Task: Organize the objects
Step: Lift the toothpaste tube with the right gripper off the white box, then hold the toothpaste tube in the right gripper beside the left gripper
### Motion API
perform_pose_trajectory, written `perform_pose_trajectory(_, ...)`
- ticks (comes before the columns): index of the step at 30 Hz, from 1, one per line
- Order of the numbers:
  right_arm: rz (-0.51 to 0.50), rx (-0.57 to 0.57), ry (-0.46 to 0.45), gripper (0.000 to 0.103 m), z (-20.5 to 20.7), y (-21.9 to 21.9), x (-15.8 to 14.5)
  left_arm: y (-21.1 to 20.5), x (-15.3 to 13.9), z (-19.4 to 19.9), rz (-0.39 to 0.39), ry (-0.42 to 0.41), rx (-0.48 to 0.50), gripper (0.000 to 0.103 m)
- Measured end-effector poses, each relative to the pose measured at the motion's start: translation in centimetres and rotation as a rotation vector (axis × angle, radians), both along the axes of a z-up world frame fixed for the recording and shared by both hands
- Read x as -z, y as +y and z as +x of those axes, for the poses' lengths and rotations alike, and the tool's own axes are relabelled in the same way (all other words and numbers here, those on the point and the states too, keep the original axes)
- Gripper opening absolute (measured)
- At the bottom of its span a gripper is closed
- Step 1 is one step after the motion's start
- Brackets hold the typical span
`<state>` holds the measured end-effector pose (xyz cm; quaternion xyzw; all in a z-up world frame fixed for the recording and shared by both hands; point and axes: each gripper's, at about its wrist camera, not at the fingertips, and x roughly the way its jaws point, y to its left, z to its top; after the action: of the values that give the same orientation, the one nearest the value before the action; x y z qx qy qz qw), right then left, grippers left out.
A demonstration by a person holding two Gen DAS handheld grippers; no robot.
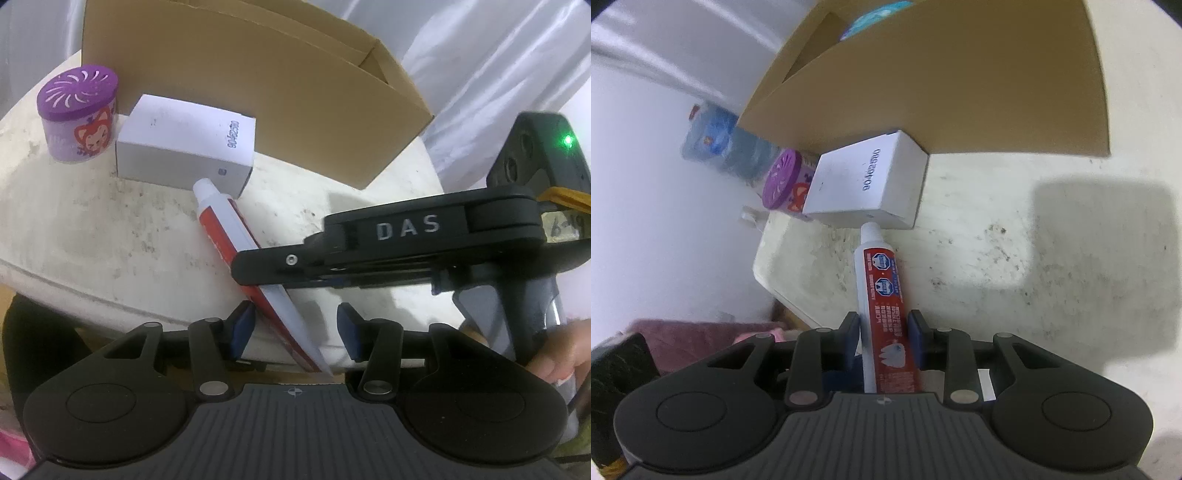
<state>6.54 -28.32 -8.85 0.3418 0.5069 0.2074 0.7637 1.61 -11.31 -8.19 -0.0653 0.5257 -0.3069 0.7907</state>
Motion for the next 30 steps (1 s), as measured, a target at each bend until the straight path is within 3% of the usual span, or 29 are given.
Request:
perform_pose_trajectory(6,0.171,0.056,0.074,0.032,0.3,-2.2,2.0,-0.1,0.1,0.5,-0.01,0.01,-0.006,0.049)
perform_pose_trajectory(15,0.249,0.079,0.051,0.031,0.2,-3.1,1.7,-0.4,0.1,0.7,0.0,0.002,0.0,0.051)
perform_pose_trajectory(30,0.196,0.094,0.059,0.033,0.4,-2.3,2.2,0.8,0.2,0.0,-0.043,-0.019,-0.013,0.049)
